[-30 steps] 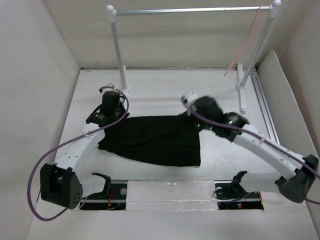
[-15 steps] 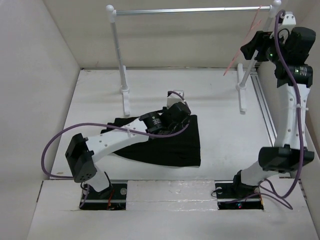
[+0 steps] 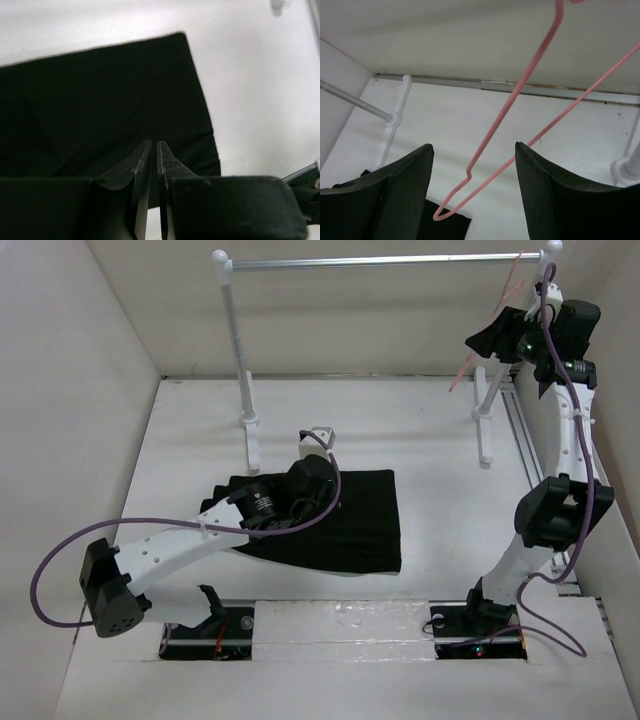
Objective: Place the trousers on the hanger
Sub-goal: Grab a hanger with the right arm
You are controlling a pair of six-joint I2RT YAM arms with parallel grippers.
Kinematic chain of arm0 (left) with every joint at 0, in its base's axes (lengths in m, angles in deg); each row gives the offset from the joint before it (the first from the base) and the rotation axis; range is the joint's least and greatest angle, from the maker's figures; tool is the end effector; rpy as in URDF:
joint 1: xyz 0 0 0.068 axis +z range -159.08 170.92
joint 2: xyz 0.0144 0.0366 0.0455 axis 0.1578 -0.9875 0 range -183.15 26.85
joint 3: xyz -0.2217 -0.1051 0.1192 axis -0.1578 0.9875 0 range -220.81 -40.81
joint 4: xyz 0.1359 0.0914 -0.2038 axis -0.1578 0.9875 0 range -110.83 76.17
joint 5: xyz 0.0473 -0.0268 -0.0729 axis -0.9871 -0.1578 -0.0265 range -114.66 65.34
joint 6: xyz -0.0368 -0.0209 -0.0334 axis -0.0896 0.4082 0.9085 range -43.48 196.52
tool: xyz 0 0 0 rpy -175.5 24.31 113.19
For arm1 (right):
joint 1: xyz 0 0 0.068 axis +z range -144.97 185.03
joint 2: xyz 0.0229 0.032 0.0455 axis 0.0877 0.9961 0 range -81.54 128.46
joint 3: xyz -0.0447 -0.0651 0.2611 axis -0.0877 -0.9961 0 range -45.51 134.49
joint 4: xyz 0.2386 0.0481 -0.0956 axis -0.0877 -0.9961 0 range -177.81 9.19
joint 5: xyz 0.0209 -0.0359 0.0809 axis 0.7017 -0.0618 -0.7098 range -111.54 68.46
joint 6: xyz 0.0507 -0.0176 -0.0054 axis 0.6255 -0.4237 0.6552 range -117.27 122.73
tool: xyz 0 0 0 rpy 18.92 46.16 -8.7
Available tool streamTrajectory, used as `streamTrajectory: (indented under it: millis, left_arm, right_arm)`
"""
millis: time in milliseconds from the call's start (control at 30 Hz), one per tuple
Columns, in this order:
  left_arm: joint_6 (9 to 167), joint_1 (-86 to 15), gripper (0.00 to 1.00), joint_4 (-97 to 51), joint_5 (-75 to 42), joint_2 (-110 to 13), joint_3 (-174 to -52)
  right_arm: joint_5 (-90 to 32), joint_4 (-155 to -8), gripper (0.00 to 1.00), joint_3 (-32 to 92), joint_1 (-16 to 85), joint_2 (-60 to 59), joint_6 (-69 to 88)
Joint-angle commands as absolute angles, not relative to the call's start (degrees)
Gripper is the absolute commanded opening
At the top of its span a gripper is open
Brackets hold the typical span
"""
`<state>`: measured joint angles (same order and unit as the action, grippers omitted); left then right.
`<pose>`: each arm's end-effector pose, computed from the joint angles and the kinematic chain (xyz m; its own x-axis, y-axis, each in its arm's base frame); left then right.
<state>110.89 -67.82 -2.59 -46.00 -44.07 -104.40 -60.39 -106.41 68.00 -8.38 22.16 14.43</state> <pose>0.1568 -0.2335 0.3450 -0.5382 -0.1267 -0.8332 0.3903 0.8388 -0.3796 0.4057 -0.0737 0.4432 -0.3416 0.2438 -0.9077 -0.3443 0.8662 0.3622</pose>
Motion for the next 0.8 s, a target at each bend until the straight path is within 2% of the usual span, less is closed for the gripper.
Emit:
streamTrajectory:
  millis: [0, 33, 67, 200, 333, 367, 433, 567, 667, 767]
  left_arm:
    - [111.67, -67.79, 0.08, -2.55, -44.96, -44.78, -102.25]
    - [111.85, -67.79, 0.12, -2.54, -45.13, -44.78, -102.25]
    - [111.77, -67.79, 0.22, -2.72, -45.31, -44.78, -102.33]
    - [111.07, -67.26, 0.39, -2.81, -45.49, -45.57, -104.0]
    - [110.89, -67.26, 0.39, -2.19, -45.58, -46.72, -105.84]
    - [110.98, -67.26, 0.39, -2.11, -45.57, -46.8, -105.76]
    - [111.41, -67.26, 0.39, -2.28, -45.14, -47.07, -105.85]
    - [111.68, -67.26, 0.4, -2.28, -44.61, -47.42, -106.81]
    - [110.98, -67.26, 0.54, -1.93, -44.17, -48.12, -109.71]
    - [110.36, -67.26, 0.64, -1.31, -42.77, -48.91, -115.24]
  right_arm:
    - [-63.55, -97.78, 0.71, 66.66, -7.62, 22.26, 17.4]
    - [-63.81, -95.25, 0.7, 65.24, -7.01, 22.26, 18.01]
    - [-64.16, -93.83, 0.68, 64.1, -7.01, 22.43, 19.5]
    - [-65.75, -87.85, 0.51, 59.96, -5.78, 22.96, 21.97]
    - [-66.28, -85.47, 0.33, 60.31, -5.16, 23.58, 22.33]
    - [-66.45, -84.77, 0.24, 60.13, -5.16, 23.4, 22.59]
    - [-66.63, -82.06, 0.15, 58.74, -5.16, 22.09, 23.55]
    - [-68.12, -78.52, 0.07, 58.28, -5.16, 19.97, 24.96]
    - [-69.53, -79.05, 0.04, 59.34, -5.69, 18.48, 24.96]
    - [-70.23, -80.45, 0.03, 58.38, -5.69, 15.94, 24.26]
